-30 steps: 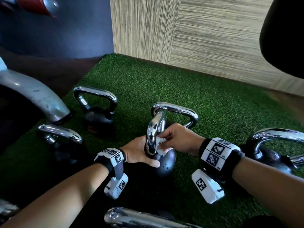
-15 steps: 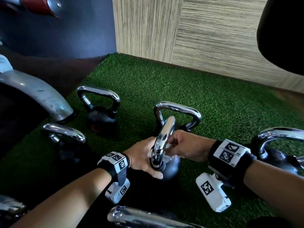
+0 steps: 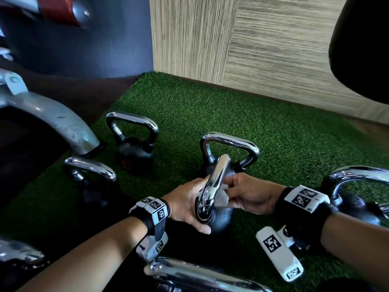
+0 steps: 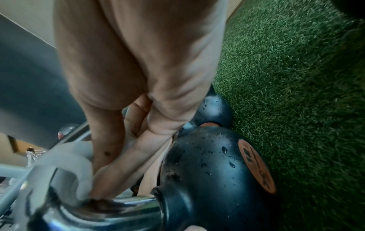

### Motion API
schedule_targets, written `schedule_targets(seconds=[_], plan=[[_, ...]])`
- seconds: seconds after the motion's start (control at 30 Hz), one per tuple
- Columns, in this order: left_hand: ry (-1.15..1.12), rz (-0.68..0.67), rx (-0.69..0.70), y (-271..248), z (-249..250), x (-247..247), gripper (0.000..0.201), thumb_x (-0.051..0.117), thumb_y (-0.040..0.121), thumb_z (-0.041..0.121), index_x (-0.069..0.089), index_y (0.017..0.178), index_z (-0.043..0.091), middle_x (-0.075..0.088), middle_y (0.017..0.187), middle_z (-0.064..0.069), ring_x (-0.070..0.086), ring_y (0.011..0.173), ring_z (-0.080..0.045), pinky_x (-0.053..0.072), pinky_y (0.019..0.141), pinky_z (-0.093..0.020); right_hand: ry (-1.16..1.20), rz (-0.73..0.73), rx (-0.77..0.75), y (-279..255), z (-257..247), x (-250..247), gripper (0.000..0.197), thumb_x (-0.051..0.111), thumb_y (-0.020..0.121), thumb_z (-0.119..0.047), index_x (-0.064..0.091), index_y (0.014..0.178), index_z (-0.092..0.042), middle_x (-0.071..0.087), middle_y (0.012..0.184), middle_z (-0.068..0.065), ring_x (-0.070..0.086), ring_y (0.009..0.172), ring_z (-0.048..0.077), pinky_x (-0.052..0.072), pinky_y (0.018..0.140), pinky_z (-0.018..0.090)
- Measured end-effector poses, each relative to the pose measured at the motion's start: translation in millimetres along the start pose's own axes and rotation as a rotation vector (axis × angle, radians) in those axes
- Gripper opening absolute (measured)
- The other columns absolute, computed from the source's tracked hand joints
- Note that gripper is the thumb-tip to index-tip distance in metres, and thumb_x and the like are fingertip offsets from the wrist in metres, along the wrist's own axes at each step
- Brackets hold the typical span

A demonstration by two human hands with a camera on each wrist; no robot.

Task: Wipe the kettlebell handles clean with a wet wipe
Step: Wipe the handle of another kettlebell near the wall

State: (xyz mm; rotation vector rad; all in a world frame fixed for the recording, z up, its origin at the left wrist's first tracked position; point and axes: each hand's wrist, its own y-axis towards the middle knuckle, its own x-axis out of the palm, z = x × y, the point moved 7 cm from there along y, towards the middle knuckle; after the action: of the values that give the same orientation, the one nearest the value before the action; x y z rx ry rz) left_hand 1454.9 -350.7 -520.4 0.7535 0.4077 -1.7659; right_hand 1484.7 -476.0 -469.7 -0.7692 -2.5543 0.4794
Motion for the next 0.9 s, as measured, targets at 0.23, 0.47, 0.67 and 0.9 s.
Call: schedule_targets(seconds=[0.23, 0.47, 0.67, 0.9], plan=[[0.012, 0.001, 0.028, -1, 2, 1, 0.118, 0.102, 0.051, 0.040, 0.036, 0.149, 0.031, 0.045, 0.140, 0.017, 0.045, 0.136, -0.007, 0.039, 0.117, -0.037, 0.161, 0.377, -0.159, 5, -16, -30, 0.026, 0.060, 0.089, 0.010, 0.062, 0.114, 0.016, 0.078, 0.094, 0.018, 0.077, 0.073, 0.020, 0.065, 0.071, 0.030], [0.029, -0.005, 0.007, -2, 1, 3, 0.119, 0.101, 0.052, 0.042, 0.034, 0.148, 0.031, 0.044, 0.135, 0.013, 0.046, 0.130, -0.007, 0.041, 0.115, -0.035, 0.108, 0.507, -0.209, -6, -13, -24, 0.007, 0.067, 0.083, 0.013, 0.067, 0.089, 0.009, 0.075, 0.079, 0.015, 0.073, 0.059, 0.017, 0.060, 0.051, 0.022], [0.001, -0.015, -0.014, -4, 1, 5, 0.128, 0.102, 0.052, 0.039, 0.023, 0.153, 0.035, 0.044, 0.137, 0.009, 0.046, 0.130, -0.005, 0.041, 0.116, -0.032, 0.113, 0.744, -0.282, -7, -23, -35, 0.018, 0.068, 0.087, 0.010, 0.063, 0.073, 0.001, 0.069, 0.076, 0.016, 0.070, 0.052, 0.014, 0.058, 0.047, 0.022], [0.027, -0.033, -0.042, -5, 1, 7, 0.133, 0.101, 0.051, 0.044, 0.021, 0.156, 0.030, 0.042, 0.138, 0.008, 0.044, 0.131, -0.006, 0.039, 0.117, -0.034, 0.068, 0.861, -0.289, -11, -20, -39, 0.022, 0.081, 0.081, -0.001, 0.064, 0.068, -0.003, 0.071, 0.063, 0.009, 0.070, 0.050, 0.014, 0.060, 0.048, 0.025]])
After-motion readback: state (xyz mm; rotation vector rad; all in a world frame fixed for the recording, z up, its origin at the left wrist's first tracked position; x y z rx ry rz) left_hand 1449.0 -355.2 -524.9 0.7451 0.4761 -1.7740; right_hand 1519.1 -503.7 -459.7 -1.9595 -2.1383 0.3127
